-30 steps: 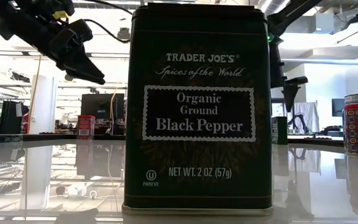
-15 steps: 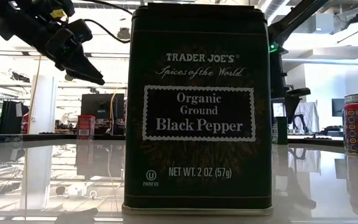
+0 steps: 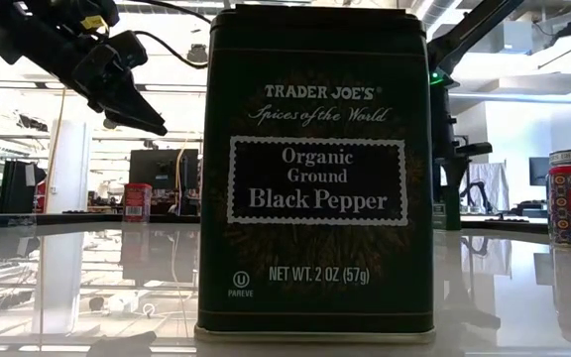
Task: Sort spices by type
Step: Put the black seasoning can into the middle left black bin
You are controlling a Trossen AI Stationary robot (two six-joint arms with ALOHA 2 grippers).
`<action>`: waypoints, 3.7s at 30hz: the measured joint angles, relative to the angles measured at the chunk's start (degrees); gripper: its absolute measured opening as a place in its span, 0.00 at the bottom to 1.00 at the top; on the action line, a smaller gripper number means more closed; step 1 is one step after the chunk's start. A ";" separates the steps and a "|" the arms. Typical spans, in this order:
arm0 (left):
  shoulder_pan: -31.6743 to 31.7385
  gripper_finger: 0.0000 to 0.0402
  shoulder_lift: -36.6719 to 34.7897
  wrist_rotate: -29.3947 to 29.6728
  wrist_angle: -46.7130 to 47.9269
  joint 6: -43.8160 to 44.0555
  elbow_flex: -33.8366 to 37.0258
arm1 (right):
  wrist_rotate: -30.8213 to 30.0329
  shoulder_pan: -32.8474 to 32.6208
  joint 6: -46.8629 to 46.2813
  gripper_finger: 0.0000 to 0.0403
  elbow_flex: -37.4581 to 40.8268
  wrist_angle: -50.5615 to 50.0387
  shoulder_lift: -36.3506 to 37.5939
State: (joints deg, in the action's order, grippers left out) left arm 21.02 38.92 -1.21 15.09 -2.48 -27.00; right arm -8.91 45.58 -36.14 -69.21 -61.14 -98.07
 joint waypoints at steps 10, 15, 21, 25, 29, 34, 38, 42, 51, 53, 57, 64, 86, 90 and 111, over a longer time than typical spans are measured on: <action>0.00 0.61 0.00 0.00 0.00 0.26 0.00 | 0.04 -5.56 -1.08 0.40 0.00 -0.77 7.94; 0.02 0.61 0.00 0.00 -0.02 0.17 0.00 | 0.04 -10.03 -2.62 0.37 0.00 -0.99 15.64; 0.02 0.61 0.00 0.00 -0.02 0.15 -0.02 | 0.04 -20.32 -1.52 0.37 0.00 6.27 24.70; 0.02 0.61 0.00 0.00 -0.02 0.13 -0.02 | 1.16 -29.10 3.20 0.37 0.00 14.96 28.09; 0.02 0.61 0.00 0.00 0.00 0.11 -0.02 | 1.15 -37.53 13.15 0.37 -0.04 21.06 27.98; 0.02 0.61 0.00 0.00 0.04 0.13 -0.02 | -2.84 -45.04 21.44 0.37 -0.52 23.49 24.17; 0.02 0.61 0.02 -1.18 0.13 0.37 -0.02 | -3.46 -46.41 21.76 0.37 -5.02 18.52 18.55; 0.02 0.61 0.02 -2.21 0.31 0.15 -0.03 | -3.54 -45.84 25.55 0.37 -13.79 8.85 11.21; 0.02 0.61 0.01 -2.67 0.60 0.13 -0.04 | -2.96 -43.25 36.85 0.37 -28.43 -10.20 -3.56; 0.01 0.61 0.01 -3.02 0.83 0.13 -0.04 | -1.96 -43.12 38.88 0.37 -28.33 -10.90 -5.40; 0.02 0.61 0.00 -3.04 2.02 0.39 -0.04 | 0.23 -42.92 41.27 0.37 -27.28 -8.27 -8.34; -0.05 0.61 0.01 -3.08 2.72 0.78 -0.04 | 2.90 -41.69 43.40 0.37 -24.97 -2.56 -11.79; -0.11 0.61 0.02 -3.58 2.30 0.19 -0.04 | 6.05 -39.17 42.58 0.37 -19.00 4.02 -12.91; -0.11 0.61 0.02 -3.58 1.95 0.15 -0.04 | 5.37 -39.18 41.86 0.37 -18.25 5.22 -12.91; -0.11 0.61 0.02 -3.58 1.95 0.00 -0.04 | 0.89 -39.06 42.69 0.37 -18.25 5.68 -12.91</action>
State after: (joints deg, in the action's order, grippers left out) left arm 20.91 38.94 -4.80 17.04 -2.48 -27.05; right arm -8.02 6.52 6.55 -87.46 -55.46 -110.98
